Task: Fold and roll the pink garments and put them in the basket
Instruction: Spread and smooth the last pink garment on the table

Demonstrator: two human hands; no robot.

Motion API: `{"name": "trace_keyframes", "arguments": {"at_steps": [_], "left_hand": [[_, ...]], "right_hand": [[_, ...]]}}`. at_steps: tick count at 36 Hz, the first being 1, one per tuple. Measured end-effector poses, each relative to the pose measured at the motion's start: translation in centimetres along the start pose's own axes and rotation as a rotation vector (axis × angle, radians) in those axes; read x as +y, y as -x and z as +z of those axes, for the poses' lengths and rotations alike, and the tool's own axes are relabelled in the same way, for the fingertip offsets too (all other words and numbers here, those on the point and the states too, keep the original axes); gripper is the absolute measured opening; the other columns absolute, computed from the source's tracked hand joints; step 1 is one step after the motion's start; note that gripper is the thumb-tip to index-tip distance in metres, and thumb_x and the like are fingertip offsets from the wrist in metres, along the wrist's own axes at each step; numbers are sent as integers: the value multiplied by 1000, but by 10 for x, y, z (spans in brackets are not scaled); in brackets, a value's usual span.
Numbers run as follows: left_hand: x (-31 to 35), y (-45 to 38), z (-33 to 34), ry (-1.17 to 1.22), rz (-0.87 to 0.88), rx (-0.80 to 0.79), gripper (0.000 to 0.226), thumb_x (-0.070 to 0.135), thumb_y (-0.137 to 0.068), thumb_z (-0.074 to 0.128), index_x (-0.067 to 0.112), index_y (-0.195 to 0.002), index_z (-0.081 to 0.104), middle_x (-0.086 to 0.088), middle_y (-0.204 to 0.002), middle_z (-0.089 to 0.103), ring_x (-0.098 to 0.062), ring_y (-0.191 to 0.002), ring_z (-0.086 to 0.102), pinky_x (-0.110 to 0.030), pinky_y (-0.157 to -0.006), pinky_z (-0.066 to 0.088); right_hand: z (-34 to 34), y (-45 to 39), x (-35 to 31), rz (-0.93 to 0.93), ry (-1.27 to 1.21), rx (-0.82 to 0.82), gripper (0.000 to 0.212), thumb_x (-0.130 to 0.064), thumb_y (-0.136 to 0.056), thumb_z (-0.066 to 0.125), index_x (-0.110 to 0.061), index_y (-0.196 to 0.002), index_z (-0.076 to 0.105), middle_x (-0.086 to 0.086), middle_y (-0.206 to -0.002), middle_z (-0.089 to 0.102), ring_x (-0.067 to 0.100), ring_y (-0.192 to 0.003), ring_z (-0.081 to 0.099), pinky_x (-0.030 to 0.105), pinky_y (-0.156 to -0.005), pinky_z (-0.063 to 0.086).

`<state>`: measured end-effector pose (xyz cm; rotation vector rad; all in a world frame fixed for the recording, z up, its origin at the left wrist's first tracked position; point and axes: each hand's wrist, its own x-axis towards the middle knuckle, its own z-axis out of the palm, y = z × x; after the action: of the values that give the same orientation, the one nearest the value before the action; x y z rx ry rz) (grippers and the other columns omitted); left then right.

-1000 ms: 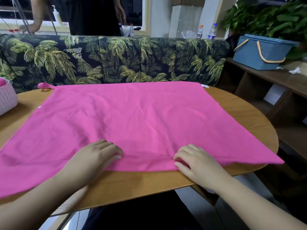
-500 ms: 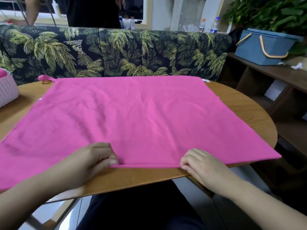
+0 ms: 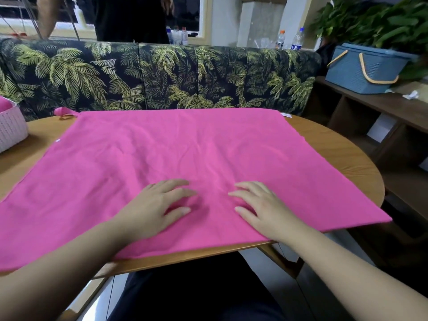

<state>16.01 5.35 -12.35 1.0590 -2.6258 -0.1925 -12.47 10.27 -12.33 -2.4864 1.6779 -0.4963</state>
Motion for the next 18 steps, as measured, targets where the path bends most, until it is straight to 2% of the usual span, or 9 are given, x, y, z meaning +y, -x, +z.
{"name": "trace_keyframes", "arguments": {"at_steps": [2,4,6,9,11,13,15,17,18], "left_hand": [[0,-19,5,-35,-37,-80,76,78,-84,0,44,-141,37,7,-154,30,-13,-142,28,-37,-113,21],[0,-32,11,-58,-54,-159,87,83,-73,-13,50,-146,20,13,-159,12,-3,-145,2,-38,-116,3],[-1,-35,17,-105,-30,-249,84,83,-70,-15,53,-146,8,16,-160,0,-1,-143,-11,-43,-119,-5],[6,-26,21,-150,2,-343,70,78,-78,-6,57,-144,-4,17,-158,-13,-7,-144,-19,-46,-119,-6],[14,-17,20,-193,53,-370,63,74,-83,2,58,-143,-8,17,-157,-18,-11,-144,-23,-44,-119,-10],[23,-5,18,-202,124,-384,59,71,-86,4,59,-143,-9,15,-157,-20,-12,-143,-27,-43,-117,-15],[30,6,18,-170,186,-372,54,67,-91,6,59,-143,-5,14,-158,-16,-11,-143,-26,-43,-115,-18],[33,16,21,-117,238,-341,50,62,-97,9,56,-146,2,12,-160,-6,-14,-146,-17,-49,-115,-13],[34,21,23,-127,276,-315,49,59,-99,13,53,-147,6,10,-161,1,-17,-148,-8,-54,-115,-6]], "right_hand": [[0,-13,-1,36,-14,-111,50,-47,-98,41,-38,-146,33,-14,-157,20,8,-145,9,28,-114,9],[2,-18,-1,51,-6,-203,54,-51,-99,36,-44,-149,18,-18,-159,4,3,-146,-4,31,-116,0],[4,-17,-1,39,48,-306,57,-60,-96,27,-48,-149,9,-21,-158,-4,1,-145,-12,34,-119,-7],[5,-9,0,-27,152,-392,75,-74,-79,4,-47,-149,1,-21,-156,-11,1,-143,-19,37,-119,-11],[5,-2,2,-84,163,-393,78,-77,-80,7,-43,-150,0,-20,-155,-14,1,-143,-20,33,-117,-14],[5,4,4,-137,96,-349,71,-69,-87,18,-39,-151,12,-21,-156,-4,-3,-144,-13,24,-116,-12],[3,4,2,-113,-54,-271,61,-58,-90,30,-34,-146,36,-19,-155,21,-5,-144,6,18,-117,0],[0,-4,-4,-62,-154,-185,47,-44,-93,42,-27,-135,53,-14,-144,45,-2,-137,28,14,-113,15],[-1,-11,-8,-53,-160,-140,41,-37,-95,46,-24,-132,56,-11,-139,51,1,-133,35,9,-109,16]]}}
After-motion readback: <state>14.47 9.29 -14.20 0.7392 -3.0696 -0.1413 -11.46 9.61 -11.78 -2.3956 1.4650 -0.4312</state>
